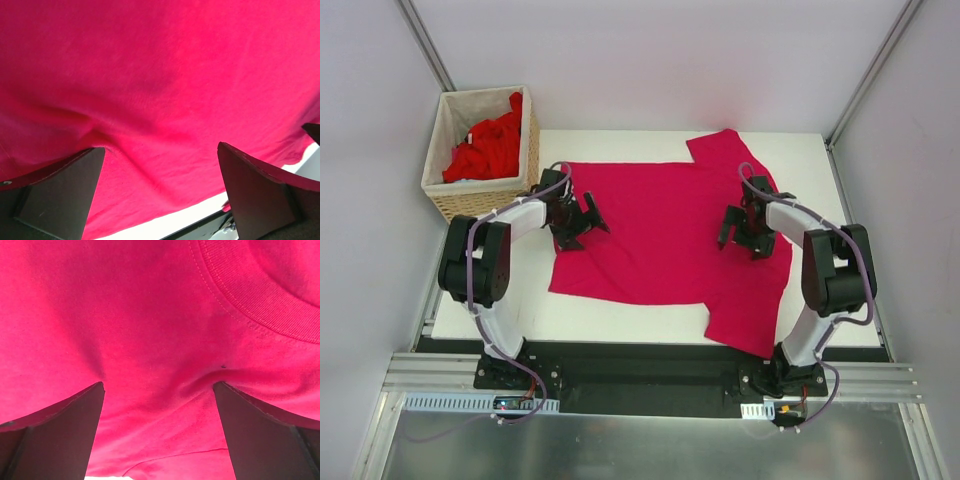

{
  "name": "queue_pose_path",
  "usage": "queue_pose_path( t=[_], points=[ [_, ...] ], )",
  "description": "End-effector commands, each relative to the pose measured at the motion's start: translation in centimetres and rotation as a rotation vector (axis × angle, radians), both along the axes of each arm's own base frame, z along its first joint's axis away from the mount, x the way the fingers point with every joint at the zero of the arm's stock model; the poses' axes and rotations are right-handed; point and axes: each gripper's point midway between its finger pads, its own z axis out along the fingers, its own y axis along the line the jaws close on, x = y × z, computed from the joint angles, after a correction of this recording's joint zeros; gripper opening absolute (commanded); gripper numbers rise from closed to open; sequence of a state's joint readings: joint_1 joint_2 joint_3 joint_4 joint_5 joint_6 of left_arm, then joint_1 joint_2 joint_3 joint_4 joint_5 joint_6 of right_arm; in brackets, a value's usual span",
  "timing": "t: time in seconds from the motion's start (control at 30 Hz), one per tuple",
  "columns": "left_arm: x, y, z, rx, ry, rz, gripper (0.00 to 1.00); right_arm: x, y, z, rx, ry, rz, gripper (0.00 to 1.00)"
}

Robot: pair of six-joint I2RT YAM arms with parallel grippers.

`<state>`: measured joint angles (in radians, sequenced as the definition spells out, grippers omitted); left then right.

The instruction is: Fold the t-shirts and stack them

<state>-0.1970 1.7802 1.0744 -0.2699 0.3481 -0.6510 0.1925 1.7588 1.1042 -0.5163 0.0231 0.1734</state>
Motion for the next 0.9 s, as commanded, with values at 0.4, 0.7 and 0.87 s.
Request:
queue_pose_path(
  t=[0.4, 0.7, 0.87],
  points=[
    [5.3, 2.6, -1.6, 0.036, 0.027, 0.056, 0.99, 6.8, 0.7, -0.1, -0.04, 0.026, -0.015, 0.96],
    [7.0, 6.3, 0.5, 0.038, 0.003, 0.13, 0.99, 7.7, 1.3, 0.2, -0.009, 0.032, -0.02, 0.96],
    [7.0, 6.4, 1.5, 0.03, -0.02, 0.126, 0.99, 7.3, 1.2, 0.9, -0.01, 0.01, -0.016, 0.96]
  ],
)
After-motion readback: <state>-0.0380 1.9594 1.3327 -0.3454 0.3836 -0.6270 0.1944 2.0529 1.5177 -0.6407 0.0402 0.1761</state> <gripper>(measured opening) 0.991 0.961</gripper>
